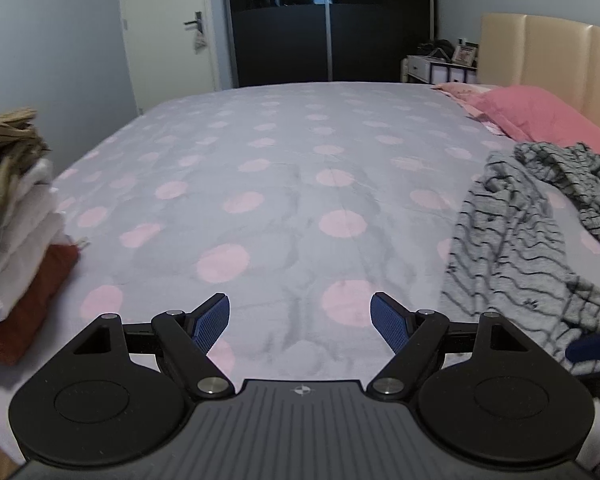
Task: Fold clothes
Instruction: 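Pull the grey striped shirt onto the open bed with the right gripper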
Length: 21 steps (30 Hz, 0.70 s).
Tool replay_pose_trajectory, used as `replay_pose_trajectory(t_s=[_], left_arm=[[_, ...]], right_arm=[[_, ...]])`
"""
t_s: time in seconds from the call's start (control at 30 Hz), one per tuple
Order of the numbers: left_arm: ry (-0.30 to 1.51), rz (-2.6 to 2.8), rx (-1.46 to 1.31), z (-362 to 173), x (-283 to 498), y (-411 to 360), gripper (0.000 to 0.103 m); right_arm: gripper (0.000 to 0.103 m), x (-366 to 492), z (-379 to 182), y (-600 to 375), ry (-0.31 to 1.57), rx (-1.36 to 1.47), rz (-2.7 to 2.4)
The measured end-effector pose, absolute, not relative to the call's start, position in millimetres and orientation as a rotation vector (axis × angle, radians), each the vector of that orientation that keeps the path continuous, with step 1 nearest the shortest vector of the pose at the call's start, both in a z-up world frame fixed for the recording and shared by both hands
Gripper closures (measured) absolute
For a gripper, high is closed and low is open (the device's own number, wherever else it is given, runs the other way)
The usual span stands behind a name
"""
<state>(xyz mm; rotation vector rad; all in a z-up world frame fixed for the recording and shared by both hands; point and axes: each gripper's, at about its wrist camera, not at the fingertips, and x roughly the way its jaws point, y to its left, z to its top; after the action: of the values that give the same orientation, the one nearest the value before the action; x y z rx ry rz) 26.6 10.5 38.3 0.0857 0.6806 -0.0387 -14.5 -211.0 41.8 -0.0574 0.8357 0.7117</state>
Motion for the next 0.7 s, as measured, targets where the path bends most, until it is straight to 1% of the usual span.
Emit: replay_pose_trajectory(t_s=[0.07,0.2,0.27,0.3,0.33,0.47,0.53,0.7], left_arm=[[0.696,-0.072,0.085,34.9,34.4,1.6,0.025],[0.722,-0.152,0.101,26.4,59.3,-23.8,0.025],[0.734,-0.196,0.115,21.4,74.9,-38.7,0.026],[0.743,-0.217,0.113,18.0,85.0,-46.0,0.026],[0.749,-0.234,0.101,14.7,93.9,-52.1,0.026],[0.77,-0.308,0.077,-1.8,135.2,-77.7,0.026],[0.776,-0.347,0.082,-10.9,155.9,-91.4,0.026],[0.799,-0.399,0.092,-38.8,199.7,-118.5,0.026]], right_arm=[[0.066,-4.2,42.8,-216.1,0.85,-0.069,0.671],[0.06,26.0,44.4,-245.8,0.869,-0.091,0.551],[0.06,44.0,43.4,-265.7,0.877,-0.076,0.481],[0.057,53.3,43.0,-275.0,0.882,-0.058,0.454],[0.052,62.8,42.3,-284.0,0.884,-0.041,0.429],[0.045,103.4,33.4,-321.0,0.868,-0.025,0.282],[0.041,121.9,25.3,-342.3,0.872,0.038,0.213],[0.039,166.6,-2.2,-389.9,0.881,0.217,0.056]])
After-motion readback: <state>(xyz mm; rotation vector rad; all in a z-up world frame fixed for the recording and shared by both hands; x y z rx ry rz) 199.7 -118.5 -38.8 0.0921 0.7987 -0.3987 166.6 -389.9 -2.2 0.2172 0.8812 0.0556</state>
